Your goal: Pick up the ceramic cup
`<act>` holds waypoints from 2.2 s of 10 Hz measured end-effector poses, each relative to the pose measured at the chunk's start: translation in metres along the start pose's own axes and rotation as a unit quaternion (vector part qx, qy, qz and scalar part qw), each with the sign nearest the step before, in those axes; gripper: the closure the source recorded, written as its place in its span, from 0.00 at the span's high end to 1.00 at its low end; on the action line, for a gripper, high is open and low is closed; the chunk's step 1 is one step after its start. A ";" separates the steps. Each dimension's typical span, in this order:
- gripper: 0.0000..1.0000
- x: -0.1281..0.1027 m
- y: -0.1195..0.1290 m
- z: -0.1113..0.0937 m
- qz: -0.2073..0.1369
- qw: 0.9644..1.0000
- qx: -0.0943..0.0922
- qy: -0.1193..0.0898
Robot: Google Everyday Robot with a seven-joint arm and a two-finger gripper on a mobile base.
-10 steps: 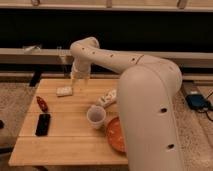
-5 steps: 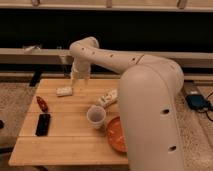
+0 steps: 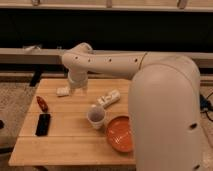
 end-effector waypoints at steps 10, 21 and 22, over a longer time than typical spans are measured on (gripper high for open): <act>0.59 0.108 -0.003 0.008 0.024 0.997 0.008 0.073; 0.18 0.118 -0.015 0.062 0.018 0.991 0.020 0.128; 0.12 0.118 -0.014 0.062 0.015 0.991 0.024 0.130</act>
